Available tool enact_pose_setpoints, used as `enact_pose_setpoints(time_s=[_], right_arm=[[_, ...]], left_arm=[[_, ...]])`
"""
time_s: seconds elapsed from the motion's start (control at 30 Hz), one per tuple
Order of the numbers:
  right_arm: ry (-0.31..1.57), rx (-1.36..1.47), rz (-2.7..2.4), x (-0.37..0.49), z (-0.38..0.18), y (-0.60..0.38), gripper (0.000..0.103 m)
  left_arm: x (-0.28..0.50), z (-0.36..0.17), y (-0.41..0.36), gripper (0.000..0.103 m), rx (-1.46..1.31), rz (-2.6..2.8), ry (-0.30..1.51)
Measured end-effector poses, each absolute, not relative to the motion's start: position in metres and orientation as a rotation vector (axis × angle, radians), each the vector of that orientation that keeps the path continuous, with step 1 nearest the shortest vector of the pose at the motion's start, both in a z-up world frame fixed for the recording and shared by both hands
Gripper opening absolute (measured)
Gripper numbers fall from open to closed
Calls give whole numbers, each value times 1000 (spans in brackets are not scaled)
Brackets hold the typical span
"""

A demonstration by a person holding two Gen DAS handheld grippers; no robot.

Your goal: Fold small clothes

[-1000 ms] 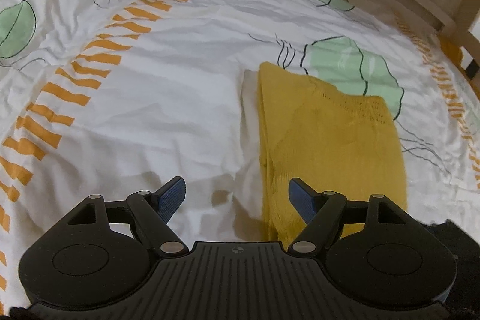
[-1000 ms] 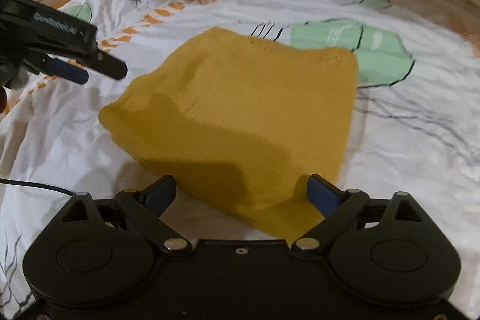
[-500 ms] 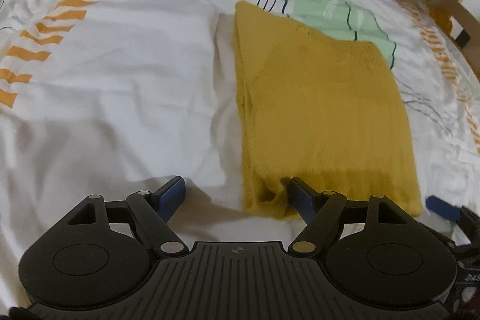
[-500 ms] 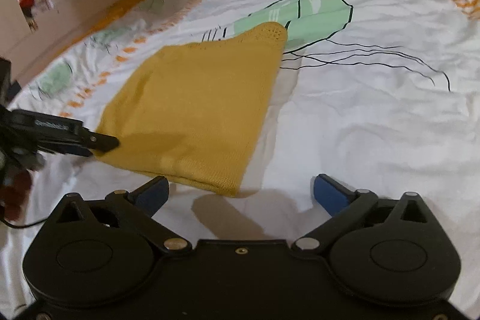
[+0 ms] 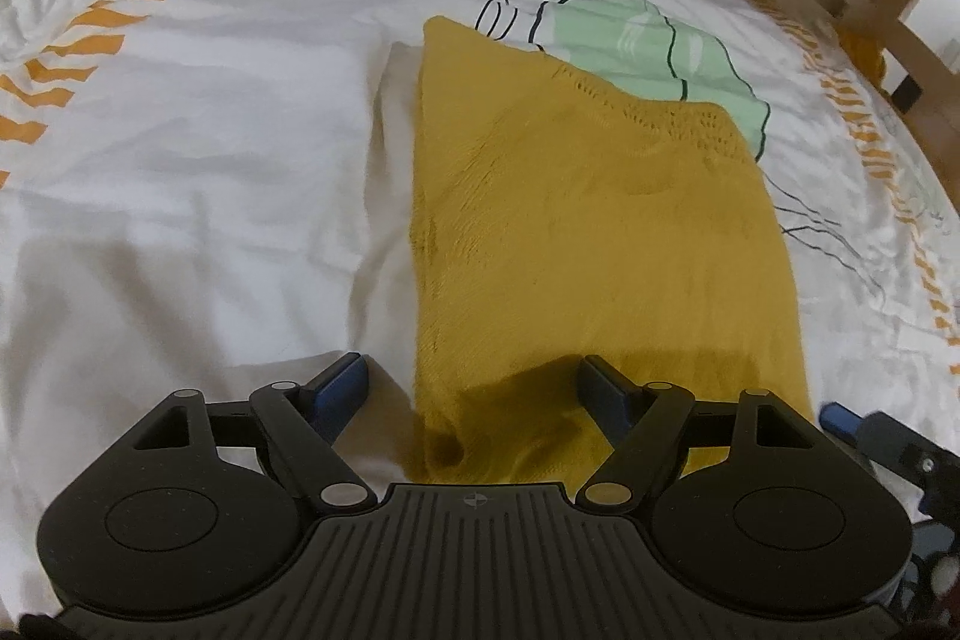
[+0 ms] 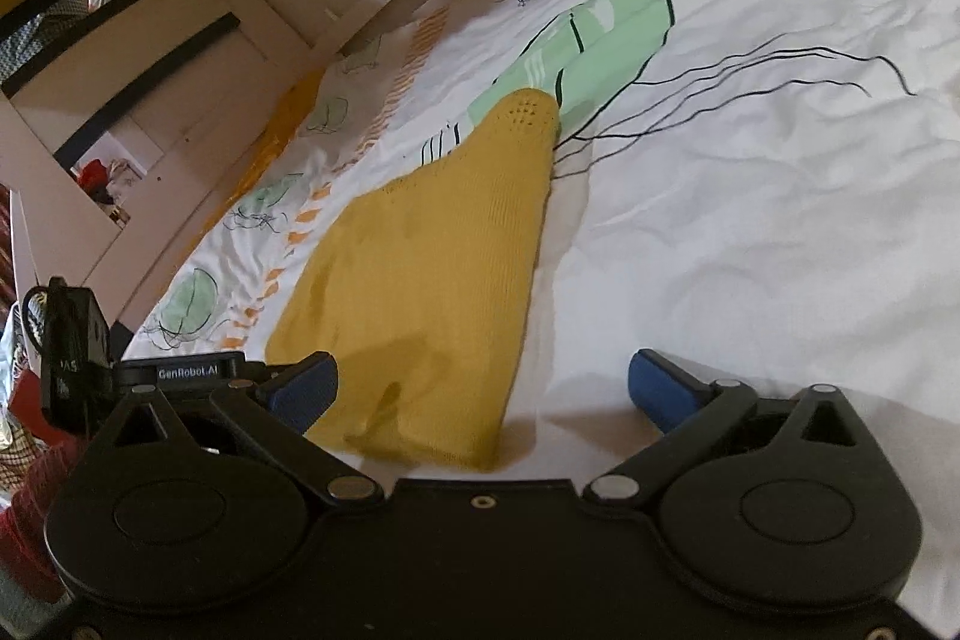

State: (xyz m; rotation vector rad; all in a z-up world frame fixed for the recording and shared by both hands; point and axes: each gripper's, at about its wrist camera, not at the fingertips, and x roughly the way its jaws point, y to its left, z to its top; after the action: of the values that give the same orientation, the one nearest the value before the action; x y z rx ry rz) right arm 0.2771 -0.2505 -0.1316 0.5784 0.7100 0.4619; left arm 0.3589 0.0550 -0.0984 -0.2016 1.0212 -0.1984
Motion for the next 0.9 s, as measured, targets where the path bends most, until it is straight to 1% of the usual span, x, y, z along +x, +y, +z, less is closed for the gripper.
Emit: enact_pose_setpoints(time_s=[0.47,0.73,0.9], right_arm=[[779,701,539,361,-133,-249,103],[823,643,590,406,-135,-222,103],[837,598,611,417,-134,-210,103]], left_arm=[[366,-99,55,76,-238,-228,1030],[366,-99,50,76,-239,-266,1047],[367,-98,46,76,-238,-276,1061]])
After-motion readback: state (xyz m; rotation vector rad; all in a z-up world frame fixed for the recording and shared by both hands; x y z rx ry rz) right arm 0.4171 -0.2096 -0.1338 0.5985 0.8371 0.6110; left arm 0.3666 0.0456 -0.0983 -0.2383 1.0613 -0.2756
